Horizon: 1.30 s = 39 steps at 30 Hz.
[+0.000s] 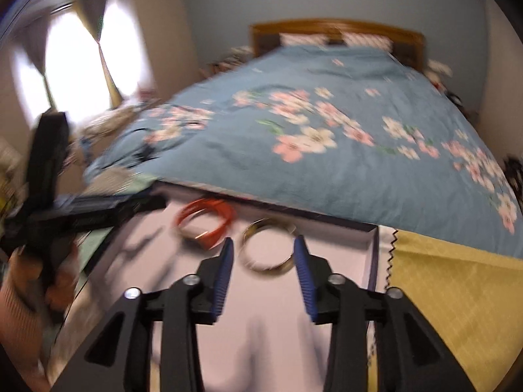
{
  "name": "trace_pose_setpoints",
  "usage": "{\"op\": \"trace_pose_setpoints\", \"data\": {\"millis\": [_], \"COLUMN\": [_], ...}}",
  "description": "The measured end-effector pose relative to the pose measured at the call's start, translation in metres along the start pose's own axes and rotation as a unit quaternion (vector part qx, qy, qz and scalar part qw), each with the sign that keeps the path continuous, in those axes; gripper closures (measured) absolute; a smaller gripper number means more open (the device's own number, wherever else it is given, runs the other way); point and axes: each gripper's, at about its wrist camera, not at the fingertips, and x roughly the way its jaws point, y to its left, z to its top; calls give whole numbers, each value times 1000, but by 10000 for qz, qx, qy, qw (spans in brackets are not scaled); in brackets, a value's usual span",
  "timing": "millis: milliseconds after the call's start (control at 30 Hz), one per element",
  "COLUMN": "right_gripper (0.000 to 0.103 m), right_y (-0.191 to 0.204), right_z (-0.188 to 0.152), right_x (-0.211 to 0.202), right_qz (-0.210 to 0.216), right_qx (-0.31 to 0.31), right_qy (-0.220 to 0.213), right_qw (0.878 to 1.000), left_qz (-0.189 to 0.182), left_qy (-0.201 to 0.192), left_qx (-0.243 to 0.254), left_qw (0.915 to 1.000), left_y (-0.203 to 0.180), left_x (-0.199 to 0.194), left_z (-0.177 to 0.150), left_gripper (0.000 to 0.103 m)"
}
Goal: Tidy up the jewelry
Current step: 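Carry the watch and bangle into the box and open both tools, then grasp the clear crystal bracelet with the right tool while the left tool grasps the pink ring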
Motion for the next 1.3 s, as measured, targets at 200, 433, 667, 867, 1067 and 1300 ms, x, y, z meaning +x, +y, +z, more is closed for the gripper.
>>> {"op": "trace_pose_setpoints", "data": {"millis": [200, 433, 667, 867, 1067, 1300], "right_gripper": [61, 61, 62, 63, 75, 94], "right_y": [31, 48, 67, 74, 78, 70], "right_z": [-52, -108, -131, -139, -144, -145], "right_x": [-45, -57, -67, -60, -58, -61], "right_qz": [605, 1009, 1167, 1026, 868, 871], "right_qx": [-532, -464, -579, -692, -805, -582], "right_qy": [164, 625, 711, 784, 804, 761], "right_qw": [9966, 9918, 9889, 9892, 9897, 9916], "left_qz": [-129, -377, -472, -548, -562, -588], "left_qy": [-412, -424, -301, -203, -181, -168], "left_qx": [494, 656, 619, 649, 696, 720], "left_qw": [9978, 9962, 9965, 9962, 9958, 9955], "left_y": [-10, -19, -28, -34, -37, -37], "left_x": [-62, -103, -116, -120, -123, -127], "left_z": [-41, -100, -142, -163, -168, -171], "left_gripper": [54, 53, 50, 50, 50, 50]}}
